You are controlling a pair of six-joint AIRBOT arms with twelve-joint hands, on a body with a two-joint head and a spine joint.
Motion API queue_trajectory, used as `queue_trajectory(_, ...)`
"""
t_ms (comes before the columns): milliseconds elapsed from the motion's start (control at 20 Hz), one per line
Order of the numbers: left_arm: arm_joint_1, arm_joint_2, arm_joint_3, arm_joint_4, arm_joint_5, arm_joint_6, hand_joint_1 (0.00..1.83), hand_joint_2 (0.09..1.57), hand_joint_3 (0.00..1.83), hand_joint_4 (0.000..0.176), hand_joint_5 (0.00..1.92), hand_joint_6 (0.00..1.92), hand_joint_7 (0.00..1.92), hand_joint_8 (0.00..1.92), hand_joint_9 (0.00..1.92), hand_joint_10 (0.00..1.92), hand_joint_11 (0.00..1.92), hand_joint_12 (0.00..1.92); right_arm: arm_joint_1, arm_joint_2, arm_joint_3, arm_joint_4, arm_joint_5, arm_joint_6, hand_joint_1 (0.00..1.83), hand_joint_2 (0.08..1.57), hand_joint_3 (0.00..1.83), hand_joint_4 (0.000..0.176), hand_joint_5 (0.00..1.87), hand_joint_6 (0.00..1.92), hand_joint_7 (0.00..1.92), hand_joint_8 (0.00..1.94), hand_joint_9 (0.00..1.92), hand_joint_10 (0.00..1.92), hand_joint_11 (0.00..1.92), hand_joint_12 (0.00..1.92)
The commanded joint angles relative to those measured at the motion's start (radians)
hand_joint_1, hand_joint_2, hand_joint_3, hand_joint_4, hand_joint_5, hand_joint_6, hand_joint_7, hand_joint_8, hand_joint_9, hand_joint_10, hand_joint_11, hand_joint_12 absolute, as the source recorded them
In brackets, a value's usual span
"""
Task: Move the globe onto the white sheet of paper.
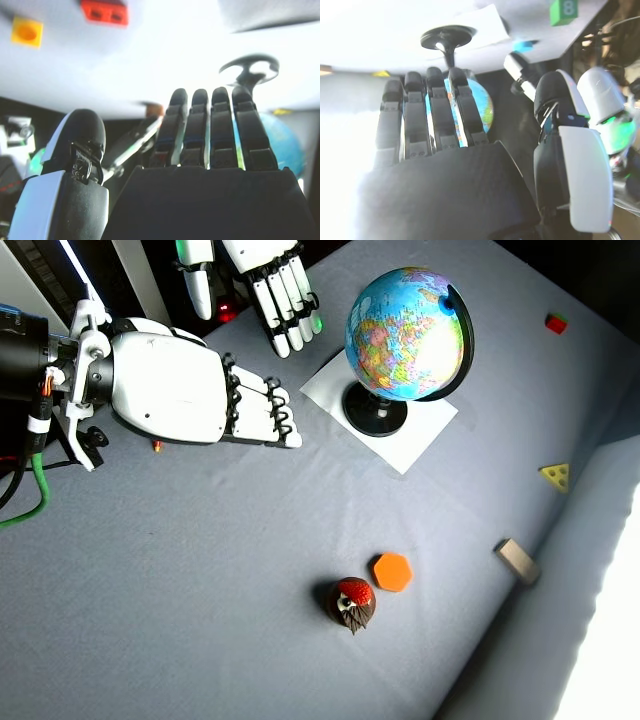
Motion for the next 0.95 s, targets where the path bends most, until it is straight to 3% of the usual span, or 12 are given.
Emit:
queue_trajectory(0, -0.030, -0.005, -0.004, 0.036, -0.036, 0.020, 0.00, 1.26, 0.00, 0.001, 0.09, 0.01, 0.06, 0.02, 0.02, 0.01, 0.00, 0.00, -0.024, 0.007, -0.004, 0.050, 0.255, -0.133, 0.11, 1.16, 0.00, 0.000, 0.22, 0.01, 0.22, 0.01, 0.17, 0.01, 0.00, 0.17)
queue_trajectory(50, -0.064, -0.010, -0.004, 0.001, -0.052, 0.034, 0.00, 1.26, 0.00, 0.000, 0.12, 0.01, 0.12, 0.01, 0.06, 0.01, 0.00, 0.00, -0.075, 0.011, -0.003, 0.097, 0.361, -0.210, 0.12, 1.16, 0.00, 0.000, 0.28, 0.02, 0.30, 0.02, 0.26, 0.04, 0.00, 0.34)
queue_trajectory(200, -0.122, -0.020, -0.006, -0.061, -0.083, 0.060, 0.00, 1.28, 0.00, 0.000, 0.37, 0.02, 0.43, 0.03, 0.30, 0.02, 0.00, 0.17, -0.084, 0.017, 0.008, 0.282, 0.323, -0.210, 0.12, 1.15, 0.00, 0.000, 0.58, 0.11, 0.66, 0.09, 0.59, 0.15, 0.00, 1.18)
queue_trajectory(250, -0.135, -0.022, -0.007, -0.072, -0.088, 0.069, 0.00, 1.28, 0.00, 0.000, 0.37, 0.02, 0.43, 0.03, 0.30, 0.02, 0.00, 0.17, -0.088, 0.019, 0.011, 0.305, 0.317, -0.216, 0.12, 1.15, 0.00, 0.000, 0.58, 0.11, 0.66, 0.09, 0.59, 0.15, 0.00, 1.18)
queue_trajectory(300, -0.156, -0.027, -0.007, -0.090, -0.099, 0.082, 0.00, 1.29, 0.00, 0.000, 0.41, 0.02, 0.47, 0.03, 0.34, 0.02, 0.00, 0.28, -0.101, 0.020, 0.008, 0.425, 0.317, -0.329, 0.11, 1.15, 0.00, 0.000, 0.61, 0.12, 0.71, 0.09, 0.62, 0.17, 0.00, 1.29)
queue_trajectory(350, -0.169, -0.029, -0.007, -0.103, -0.110, 0.088, 0.00, 1.30, 0.00, 0.000, 0.57, 0.06, 0.66, 0.05, 0.50, 0.07, 0.00, 0.89, -0.117, 0.016, 0.002, 0.551, 0.343, -0.468, 0.11, 1.16, 0.00, 0.000, 0.71, 0.22, 0.87, 0.12, 0.68, 0.50, 0.08, 1.51)
queue_trajectory(400, -0.181, -0.030, -0.007, -0.112, -0.121, 0.092, 0.01, 1.31, 0.00, 0.000, 0.72, 0.11, 0.82, 0.10, 0.65, 0.13, 0.04, 1.33, -0.143, 0.009, -0.009, 0.703, 0.418, -0.599, 0.11, 1.17, 0.00, 0.000, 0.74, 0.61, 0.99, 0.28, 0.67, 1.01, 0.25, 1.70)
queue_trajectory(450, -0.195, -0.030, -0.006, -0.119, -0.126, 0.099, 0.04, 1.32, 0.00, 0.000, 0.77, 0.27, 0.89, 0.28, 0.69, 0.45, 0.15, 1.48, -0.158, 0.005, -0.033, 0.849, 0.481, -0.714, 0.12, 1.18, 0.00, 0.000, 0.80, 0.81, 1.04, 0.52, 0.76, 1.23, 0.47, 1.81)
queue_trajectory(550, -0.216, -0.032, -0.002, -0.135, -0.126, 0.122, 0.23, 1.34, 0.00, 0.000, 0.76, 0.92, 0.84, 1.13, 0.68, 1.43, 0.40, 1.82, -0.119, 0.005, -0.076, 1.110, 0.483, -0.884, 0.25, 1.23, 0.01, 0.000, 0.91, 1.09, 1.03, 1.19, 0.94, 1.61, 0.86, 1.92)
queue_trajectory(600, -0.228, -0.035, -0.002, -0.139, -0.126, 0.137, 0.32, 1.36, 0.00, 0.000, 0.82, 1.15, 0.89, 1.42, 0.80, 1.65, 0.57, 1.90, -0.099, 0.002, -0.106, 1.211, 0.513, -0.940, 0.32, 1.27, 0.01, 0.000, 0.94, 1.26, 1.07, 1.45, 1.04, 1.77, 0.99, 1.92)
queue_trajectory(750, -0.240, -0.044, -0.007, -0.141, -0.128, 0.152, 0.67, 1.39, 0.01, 0.000, 0.96, 1.82, 1.08, 1.90, 1.10, 1.92, 1.02, 1.92, -0.082, 0.001, -0.173, 1.219, 0.588, -0.982, 0.66, 1.36, 0.03, 0.000, 1.03, 1.81, 1.20, 1.83, 1.25, 1.92, 1.25, 1.92)
queue_trajectory(900, -0.239, -0.043, -0.017, -0.142, -0.143, 0.155, 0.79, 1.43, 0.02, 0.000, 1.01, 1.92, 1.16, 1.92, 1.18, 1.92, 1.13, 1.92, -0.090, -0.005, -0.217, 1.219, 0.654, -1.018, 0.88, 1.38, 0.03, 0.000, 1.08, 1.92, 1.24, 1.94, 1.31, 1.92, 1.35, 1.92)
